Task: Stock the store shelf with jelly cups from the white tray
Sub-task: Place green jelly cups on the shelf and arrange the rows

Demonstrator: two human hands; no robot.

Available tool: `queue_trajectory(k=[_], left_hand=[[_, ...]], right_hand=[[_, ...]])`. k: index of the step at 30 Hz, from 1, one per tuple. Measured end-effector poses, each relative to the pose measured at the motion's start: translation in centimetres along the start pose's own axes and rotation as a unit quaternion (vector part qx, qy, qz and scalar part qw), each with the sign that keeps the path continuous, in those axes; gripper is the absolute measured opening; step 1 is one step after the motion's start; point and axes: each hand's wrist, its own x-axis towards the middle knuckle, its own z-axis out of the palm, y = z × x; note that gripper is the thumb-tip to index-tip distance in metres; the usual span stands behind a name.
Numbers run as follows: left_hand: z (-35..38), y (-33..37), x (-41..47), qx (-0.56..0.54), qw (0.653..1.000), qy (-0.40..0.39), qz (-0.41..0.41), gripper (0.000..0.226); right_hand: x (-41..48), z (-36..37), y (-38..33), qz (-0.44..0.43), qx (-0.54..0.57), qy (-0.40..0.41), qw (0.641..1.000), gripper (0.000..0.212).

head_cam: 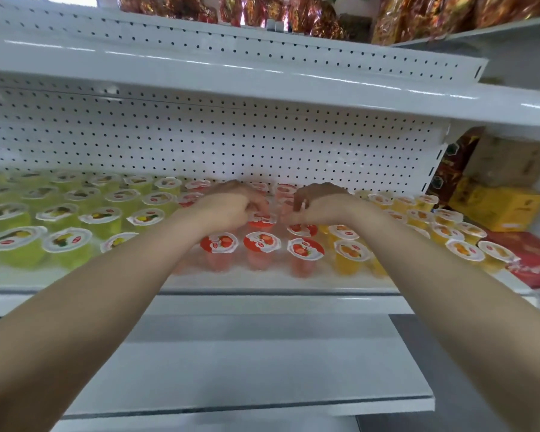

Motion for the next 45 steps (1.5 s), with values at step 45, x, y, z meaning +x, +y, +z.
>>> queue_trajectory(k=[45], left_hand=[[0.9,1.9,-6.2,0.019,0.994,0.047,0.102,0.029]], right_hand=[[-6.5,3.6,-0.4,-0.05,0.035,0.083,0.995,0.032]])
